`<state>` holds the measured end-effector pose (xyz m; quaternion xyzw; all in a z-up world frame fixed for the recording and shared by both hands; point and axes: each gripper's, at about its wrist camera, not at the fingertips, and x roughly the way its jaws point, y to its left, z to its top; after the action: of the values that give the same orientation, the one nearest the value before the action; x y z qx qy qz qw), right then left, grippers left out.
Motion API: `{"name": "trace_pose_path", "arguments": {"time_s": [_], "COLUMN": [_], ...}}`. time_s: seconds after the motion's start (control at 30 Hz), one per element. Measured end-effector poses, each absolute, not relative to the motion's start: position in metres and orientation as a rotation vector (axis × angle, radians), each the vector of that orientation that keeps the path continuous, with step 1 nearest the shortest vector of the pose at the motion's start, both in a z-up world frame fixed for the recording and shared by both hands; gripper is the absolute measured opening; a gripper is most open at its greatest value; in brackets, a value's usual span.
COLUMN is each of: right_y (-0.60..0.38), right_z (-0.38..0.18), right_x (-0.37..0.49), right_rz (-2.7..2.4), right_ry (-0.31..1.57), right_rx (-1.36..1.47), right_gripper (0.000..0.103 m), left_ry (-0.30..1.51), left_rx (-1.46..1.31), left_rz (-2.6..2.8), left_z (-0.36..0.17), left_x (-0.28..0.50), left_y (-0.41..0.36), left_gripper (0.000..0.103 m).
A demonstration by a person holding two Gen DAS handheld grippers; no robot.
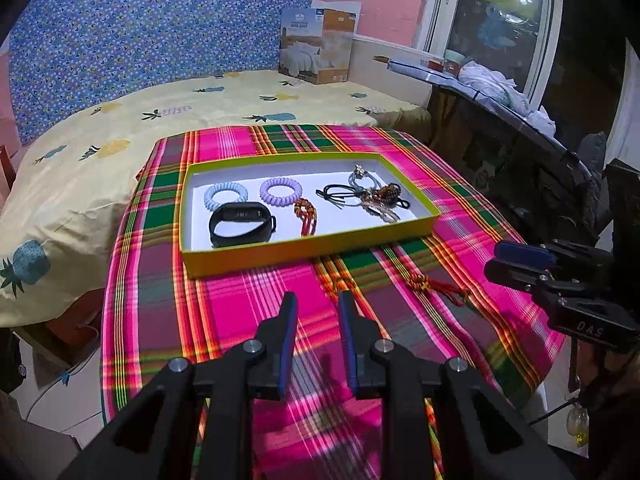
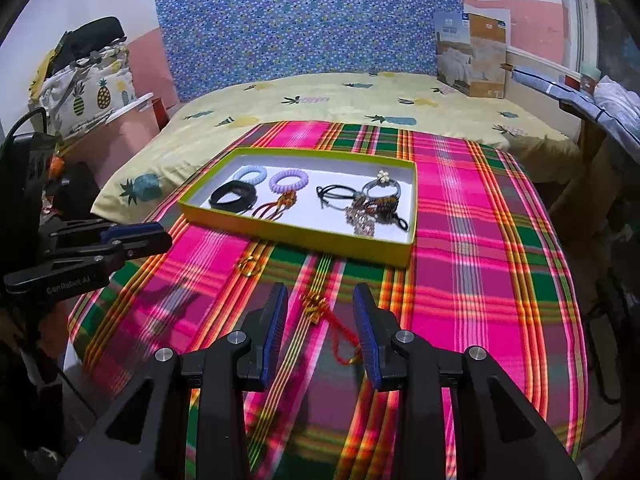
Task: Organize jewelry
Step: 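Move the left tool to the gold ring while the right tool reaches the red tassel keychain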
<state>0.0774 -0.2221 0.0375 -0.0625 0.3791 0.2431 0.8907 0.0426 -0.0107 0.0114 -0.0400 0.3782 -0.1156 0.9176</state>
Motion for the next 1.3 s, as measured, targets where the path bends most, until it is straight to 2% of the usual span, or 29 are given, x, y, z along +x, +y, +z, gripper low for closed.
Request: {"name": "trace_pose_path", "arguments": {"time_s": [0.63,0.73,1.3], "right_y": [-0.223,-0.221,-0.2], "right_z": [0.03,0.027,-0.019], "right_x": [0.067,0.071,0.11], "right_rz": [0.512,0.519,0.565], "right_ry": [0.802,0.807,0.867], "right_rx": [-0.146,-0.155,-0.271], "right_gripper": [0.035,0.035,0.035], "left_ry": [0.783,0.79,0.831], "left_rx": [-0.089,-0.088,-0.09], "left_rz": [-0.245,-0.244,-0.24], "left_z": [0.011,0.009,-0.005], "left_x": [0.032,0.035,0.052], "left_y": [-0.013,-0.014,-0.014], "left_gripper": [0.022,0.025,0.028]}}
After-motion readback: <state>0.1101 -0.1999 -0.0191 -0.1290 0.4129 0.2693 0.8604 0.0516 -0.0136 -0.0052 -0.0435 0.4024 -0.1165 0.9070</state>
